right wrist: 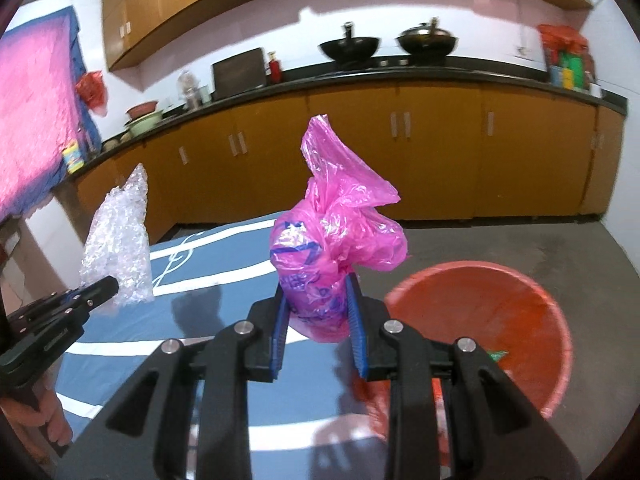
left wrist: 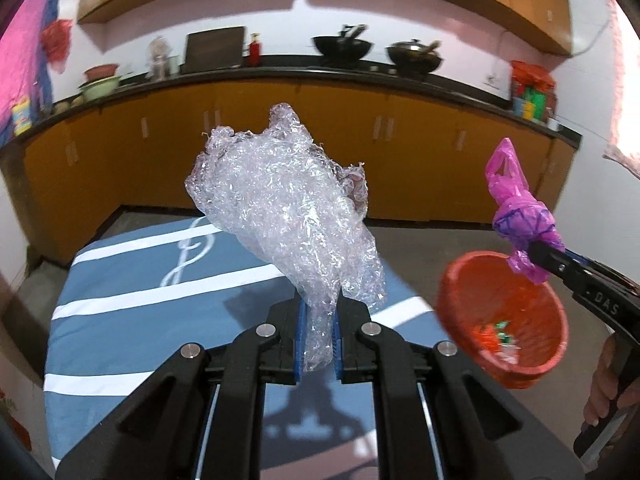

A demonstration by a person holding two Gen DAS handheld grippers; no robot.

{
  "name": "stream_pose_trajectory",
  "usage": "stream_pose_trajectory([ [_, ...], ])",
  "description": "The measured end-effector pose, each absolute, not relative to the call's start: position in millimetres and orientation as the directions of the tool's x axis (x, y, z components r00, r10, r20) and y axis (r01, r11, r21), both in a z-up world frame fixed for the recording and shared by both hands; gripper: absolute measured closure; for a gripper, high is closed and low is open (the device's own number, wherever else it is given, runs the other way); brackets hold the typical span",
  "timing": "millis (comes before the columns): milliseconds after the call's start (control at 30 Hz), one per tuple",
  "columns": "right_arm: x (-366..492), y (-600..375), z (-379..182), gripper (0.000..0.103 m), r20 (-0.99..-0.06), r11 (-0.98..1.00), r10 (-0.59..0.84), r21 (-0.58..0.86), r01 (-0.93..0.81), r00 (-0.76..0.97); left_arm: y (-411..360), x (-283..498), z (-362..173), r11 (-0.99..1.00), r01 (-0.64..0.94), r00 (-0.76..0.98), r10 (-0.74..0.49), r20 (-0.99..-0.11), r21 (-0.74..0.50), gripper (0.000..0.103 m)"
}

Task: Collect trash
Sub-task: 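Carry the bubble wrap and pink bag over the red wastebasket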

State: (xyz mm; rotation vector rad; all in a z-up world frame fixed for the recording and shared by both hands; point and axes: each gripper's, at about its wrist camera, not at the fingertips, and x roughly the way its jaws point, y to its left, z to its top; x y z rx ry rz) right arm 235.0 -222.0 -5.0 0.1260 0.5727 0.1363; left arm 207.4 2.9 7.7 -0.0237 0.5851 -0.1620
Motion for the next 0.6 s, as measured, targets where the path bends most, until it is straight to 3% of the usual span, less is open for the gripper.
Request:
stream_pose_trajectory([
  [600, 193.4, -338.0, -10.1, 0.076, -0.539, 0.981, 0.029, 0.179, 0.081, 0.842, -115.7, 189.1, -2.8, 0.931, 0.351, 0.748, -0.343, -0.568, -0.1, 0.093],
])
